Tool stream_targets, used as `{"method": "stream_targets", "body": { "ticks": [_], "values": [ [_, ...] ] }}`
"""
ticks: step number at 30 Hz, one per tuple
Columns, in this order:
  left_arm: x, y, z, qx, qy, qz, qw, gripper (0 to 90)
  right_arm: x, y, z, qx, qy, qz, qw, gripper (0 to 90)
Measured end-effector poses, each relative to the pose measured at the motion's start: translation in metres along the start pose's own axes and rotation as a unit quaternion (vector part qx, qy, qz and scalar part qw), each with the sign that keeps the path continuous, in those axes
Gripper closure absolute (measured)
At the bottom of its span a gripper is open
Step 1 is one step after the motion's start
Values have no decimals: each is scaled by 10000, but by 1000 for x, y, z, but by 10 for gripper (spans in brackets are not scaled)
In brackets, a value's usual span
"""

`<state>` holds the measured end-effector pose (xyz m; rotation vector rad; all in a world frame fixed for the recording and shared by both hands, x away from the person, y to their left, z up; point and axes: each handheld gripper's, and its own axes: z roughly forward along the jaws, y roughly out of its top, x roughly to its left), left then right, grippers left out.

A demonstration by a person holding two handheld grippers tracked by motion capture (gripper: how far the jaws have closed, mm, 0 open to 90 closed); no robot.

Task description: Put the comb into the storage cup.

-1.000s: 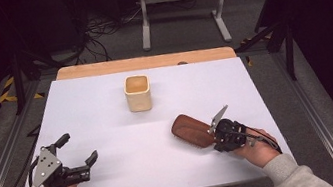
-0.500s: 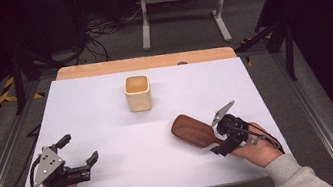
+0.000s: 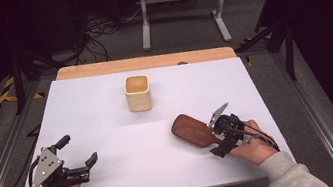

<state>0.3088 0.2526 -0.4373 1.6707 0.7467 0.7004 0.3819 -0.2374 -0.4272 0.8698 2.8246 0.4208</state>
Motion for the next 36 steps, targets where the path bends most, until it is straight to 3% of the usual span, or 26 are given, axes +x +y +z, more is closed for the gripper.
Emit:
{"method": "stream_targets", "body": {
  "ticks": [2, 7, 11, 12, 16, 25, 36],
  "values": [
    [0, 0, 0, 6, 0, -18, 10000, 0, -1, 1, 2, 20, -19, -9, 10000, 113],
    [1, 1, -2, 25, -1, -97, 9999, 0, 0, 4, 4, 212, 103, -63, 9997, 330],
    [1, 1, -2, 25, -5, -114, 9999, 0, 2, 6, 3, 192, 85, -123, 9997, 483],
    [1, 1, -2, 25, -5, -114, 9999, 0, 2, 6, 3, 192, 85, -123, 9997, 483],
    [0, 1, -3, 36, 0, -106, 9999, 1, 3, 7, 2, 205, 209, -131, 9995, 656],
    [1, 1, -2, 31, 26, -121, 9999, 0, 3, 6, 1, 202, 205, -35, 9996, 718],
    [2, 0, -2, 65, 22, -147, 9999, 1, 6, 4, -5, -64, 36, -215, 9997, 724]
  ]
}}
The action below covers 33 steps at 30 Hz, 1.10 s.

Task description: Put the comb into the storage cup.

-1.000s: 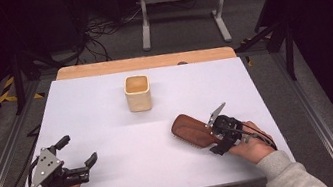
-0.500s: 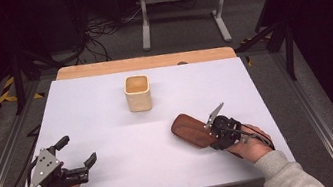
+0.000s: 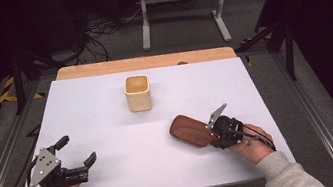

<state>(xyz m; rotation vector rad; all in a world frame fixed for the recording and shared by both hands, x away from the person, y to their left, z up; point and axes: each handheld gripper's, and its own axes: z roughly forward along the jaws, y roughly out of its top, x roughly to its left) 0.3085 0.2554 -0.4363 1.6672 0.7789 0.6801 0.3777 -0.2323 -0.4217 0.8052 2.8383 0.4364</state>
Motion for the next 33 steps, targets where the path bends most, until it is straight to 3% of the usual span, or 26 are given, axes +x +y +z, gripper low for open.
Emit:
{"method": "stream_targets", "body": {
  "ticks": [7, 14, 20, 28, 29, 33],
  "values": [
    [1, 0, 0, -1, 3, -22, 10000, 1, 3, 4, -9, -400, -73, -78, 9991, 723],
    [1, -1, 0, -49, -29, -13, 10000, 3, 9, 9, -24, -1027, -177, -195, 9944, 723],
    [0, -4, 2, -189, -51, 38, 9998, 11, 13, 12, -34, -1598, -310, -238, 9864, 723],
    [1, -5, 4, -201, -183, -43, 9996, 24, 18, 15, -39, -2333, -323, -226, 9716, 723],
    [1, -5, 4, -201, -183, -43, 9996, 25, 18, 15, -39, -2333, -323, -226, 9716, 723],
    [2, -5, 4, -126, -274, -49, 9995, 19, 24, 19, -41, -2824, -335, -280, 9583, 723]
  ]
}}
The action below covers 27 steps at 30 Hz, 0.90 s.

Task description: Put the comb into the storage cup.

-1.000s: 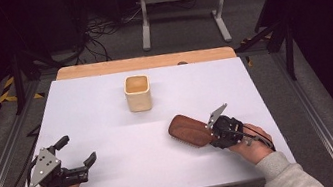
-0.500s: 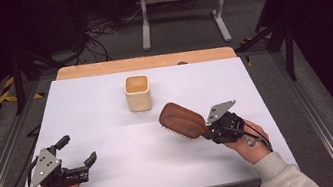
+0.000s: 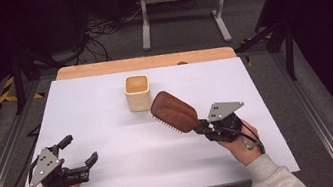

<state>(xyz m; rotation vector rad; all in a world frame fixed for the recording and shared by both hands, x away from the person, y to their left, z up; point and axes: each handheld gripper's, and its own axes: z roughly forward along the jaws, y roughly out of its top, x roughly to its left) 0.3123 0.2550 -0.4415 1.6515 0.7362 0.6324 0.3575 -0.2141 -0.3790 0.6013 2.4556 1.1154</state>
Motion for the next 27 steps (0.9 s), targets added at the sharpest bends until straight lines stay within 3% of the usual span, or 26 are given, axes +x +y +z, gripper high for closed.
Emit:
{"method": "stream_targets", "body": {
  "ticks": [8, 15, 27],
  "values": [
    [1, 1, 0, 1, -168, -43, 9998, 9, 8, 4, 8, -645, 169, 45, 9978, 723],
    [-1, 1, 2, 23, -184, -35, 9998, 16, 16, 4, 19, -1211, 243, 72, 9923, 722],
    [-3, 2, 7, 55, -280, -61, 9996, 20, 30, -1, 44, -1598, 417, 133, 9862, 722]
  ]
}}
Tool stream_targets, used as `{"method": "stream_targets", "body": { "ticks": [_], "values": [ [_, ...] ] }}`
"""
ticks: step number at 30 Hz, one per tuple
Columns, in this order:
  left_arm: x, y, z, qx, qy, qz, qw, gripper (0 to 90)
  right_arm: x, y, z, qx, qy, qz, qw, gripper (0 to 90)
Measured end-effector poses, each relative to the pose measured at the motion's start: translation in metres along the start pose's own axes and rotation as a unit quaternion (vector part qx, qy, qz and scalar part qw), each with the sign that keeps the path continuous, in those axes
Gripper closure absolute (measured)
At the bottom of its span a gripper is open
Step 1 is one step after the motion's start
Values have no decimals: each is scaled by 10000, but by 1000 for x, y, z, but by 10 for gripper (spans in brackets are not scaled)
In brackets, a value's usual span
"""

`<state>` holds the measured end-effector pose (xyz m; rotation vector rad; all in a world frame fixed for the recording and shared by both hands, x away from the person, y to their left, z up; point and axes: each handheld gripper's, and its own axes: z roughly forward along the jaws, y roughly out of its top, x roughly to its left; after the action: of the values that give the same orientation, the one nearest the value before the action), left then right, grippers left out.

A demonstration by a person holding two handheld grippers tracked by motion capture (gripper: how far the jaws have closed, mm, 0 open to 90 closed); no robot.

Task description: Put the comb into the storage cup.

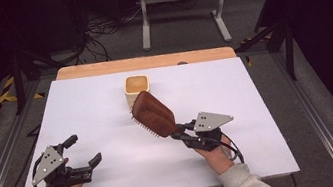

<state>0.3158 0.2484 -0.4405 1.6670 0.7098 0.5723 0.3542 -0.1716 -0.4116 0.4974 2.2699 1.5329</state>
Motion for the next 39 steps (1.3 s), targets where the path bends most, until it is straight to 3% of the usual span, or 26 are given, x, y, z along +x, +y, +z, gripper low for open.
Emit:
{"method": "stream_targets", "body": {
  "ticks": [8, 19, 24, 33, 39],
  "values": [
    [-3, 8, 8, -46, -191, -119, 9997, 16, 7, -7, 8, -86, 22, -55, 9999, 722],
    [-17, 33, 26, -37, -558, -44, 9984, 1, 11, -9, 13, -108, -1, -123, 9999, 721],
    [-23, 43, 35, -130, -628, -188, 9978, 1, 11, -9, 14, -156, -42, -128, 9998, 721],
    [-37, 64, 55, -126, -996, -234, 9947, 1, 12, -10, 14, -205, -146, -96, 9996, 720],
    [-43, 72, 64, -69, -1098, -200, 9937, 1, 12, -10, 15, -185, -215, -103, 9995, 721]
  ]
}}
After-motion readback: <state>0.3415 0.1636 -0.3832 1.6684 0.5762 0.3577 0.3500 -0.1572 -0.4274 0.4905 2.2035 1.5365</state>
